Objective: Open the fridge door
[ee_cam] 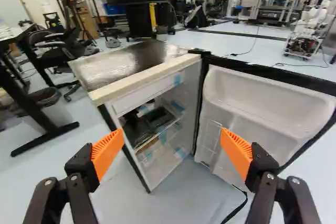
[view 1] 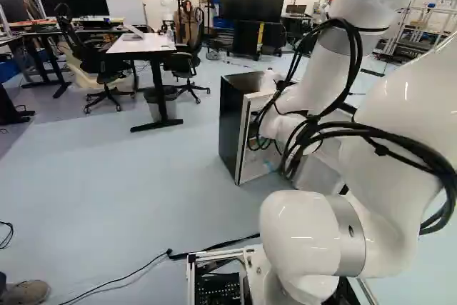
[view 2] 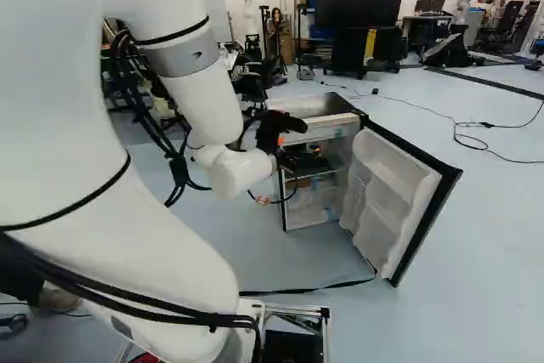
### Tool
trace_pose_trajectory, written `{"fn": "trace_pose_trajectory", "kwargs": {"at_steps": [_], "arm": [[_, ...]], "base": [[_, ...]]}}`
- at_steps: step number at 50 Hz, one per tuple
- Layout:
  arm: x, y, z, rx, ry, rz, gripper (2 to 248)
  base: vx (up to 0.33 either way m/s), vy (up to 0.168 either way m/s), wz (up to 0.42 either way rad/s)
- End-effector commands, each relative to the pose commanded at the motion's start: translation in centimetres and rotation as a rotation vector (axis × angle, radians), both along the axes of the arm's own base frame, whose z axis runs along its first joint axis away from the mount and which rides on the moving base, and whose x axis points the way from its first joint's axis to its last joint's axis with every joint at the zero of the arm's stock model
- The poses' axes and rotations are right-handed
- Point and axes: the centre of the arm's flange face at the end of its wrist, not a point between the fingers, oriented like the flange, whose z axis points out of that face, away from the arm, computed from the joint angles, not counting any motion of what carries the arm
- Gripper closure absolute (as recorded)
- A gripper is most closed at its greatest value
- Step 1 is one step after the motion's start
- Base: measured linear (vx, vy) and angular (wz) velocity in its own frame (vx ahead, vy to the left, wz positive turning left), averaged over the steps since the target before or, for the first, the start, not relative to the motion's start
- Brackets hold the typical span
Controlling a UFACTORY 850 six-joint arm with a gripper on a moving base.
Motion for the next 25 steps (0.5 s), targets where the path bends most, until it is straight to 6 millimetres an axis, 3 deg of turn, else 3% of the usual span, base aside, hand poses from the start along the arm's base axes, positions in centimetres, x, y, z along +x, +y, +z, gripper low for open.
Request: {"fn": "trace_pose_trajectory", "kwargs": {"at_steps": [25], "arm": [[-2.7,5.1,0.5,-0.026,0.019,0.234,3]], "base": [[0.0,0.0,0.0]]}}
